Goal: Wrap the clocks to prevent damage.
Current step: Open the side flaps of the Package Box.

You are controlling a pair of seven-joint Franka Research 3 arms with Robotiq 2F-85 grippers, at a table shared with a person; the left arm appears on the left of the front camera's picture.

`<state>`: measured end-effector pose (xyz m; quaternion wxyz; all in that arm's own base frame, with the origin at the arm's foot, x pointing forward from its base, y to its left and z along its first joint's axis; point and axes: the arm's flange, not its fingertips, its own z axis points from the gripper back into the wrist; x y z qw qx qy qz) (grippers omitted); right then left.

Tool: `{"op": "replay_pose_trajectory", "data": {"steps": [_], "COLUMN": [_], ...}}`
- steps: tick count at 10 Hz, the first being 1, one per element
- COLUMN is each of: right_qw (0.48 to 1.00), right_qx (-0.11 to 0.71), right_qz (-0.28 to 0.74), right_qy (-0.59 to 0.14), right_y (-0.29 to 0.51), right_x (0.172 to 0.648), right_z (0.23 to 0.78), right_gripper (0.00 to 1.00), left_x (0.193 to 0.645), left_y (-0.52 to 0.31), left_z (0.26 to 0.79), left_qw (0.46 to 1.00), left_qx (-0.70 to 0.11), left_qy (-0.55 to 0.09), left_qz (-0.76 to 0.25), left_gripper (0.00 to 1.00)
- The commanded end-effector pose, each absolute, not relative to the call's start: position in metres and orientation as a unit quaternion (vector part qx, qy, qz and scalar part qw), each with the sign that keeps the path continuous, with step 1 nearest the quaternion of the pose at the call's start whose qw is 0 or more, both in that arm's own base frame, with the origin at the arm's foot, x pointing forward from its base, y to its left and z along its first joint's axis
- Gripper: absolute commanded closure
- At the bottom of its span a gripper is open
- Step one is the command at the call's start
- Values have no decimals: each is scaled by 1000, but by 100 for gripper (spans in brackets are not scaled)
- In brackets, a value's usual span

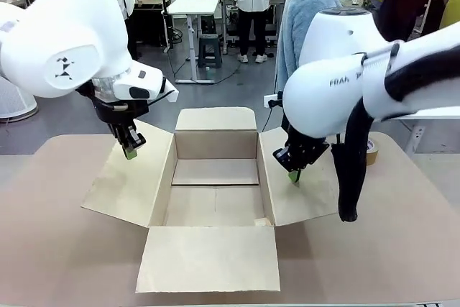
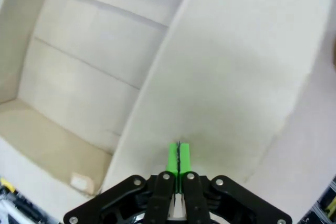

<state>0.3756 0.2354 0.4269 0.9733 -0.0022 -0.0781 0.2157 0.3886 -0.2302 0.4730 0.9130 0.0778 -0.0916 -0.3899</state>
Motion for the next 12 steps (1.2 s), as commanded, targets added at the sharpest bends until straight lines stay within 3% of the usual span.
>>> {"op": "replay_pose_trajectory", "data": {"steps": [1, 5, 9, 12], "right_qw": [976, 979, 986, 985], "right_qx": [-81, -97, -42, -13], "right_qz": [172, 157, 153, 163], "right_qy": [-107, -87, -44, -50], "right_y": [237, 229, 217, 214], "right_x": [383, 392, 399, 405], "right_z": [414, 390, 362, 363], "right_gripper": [99, 99, 99, 99], "left_x": [398, 413, 424, 429], "left_y": [-230, -221, -206, -206], "left_z": [459, 425, 391, 385], "left_qw": [923, 939, 964, 967], "left_qx": [108, 110, 67, 50], "left_qy": [-100, -72, -58, -45], "left_qz": [-356, -319, -251, -247], "left_gripper": [100, 100, 100, 100]}}
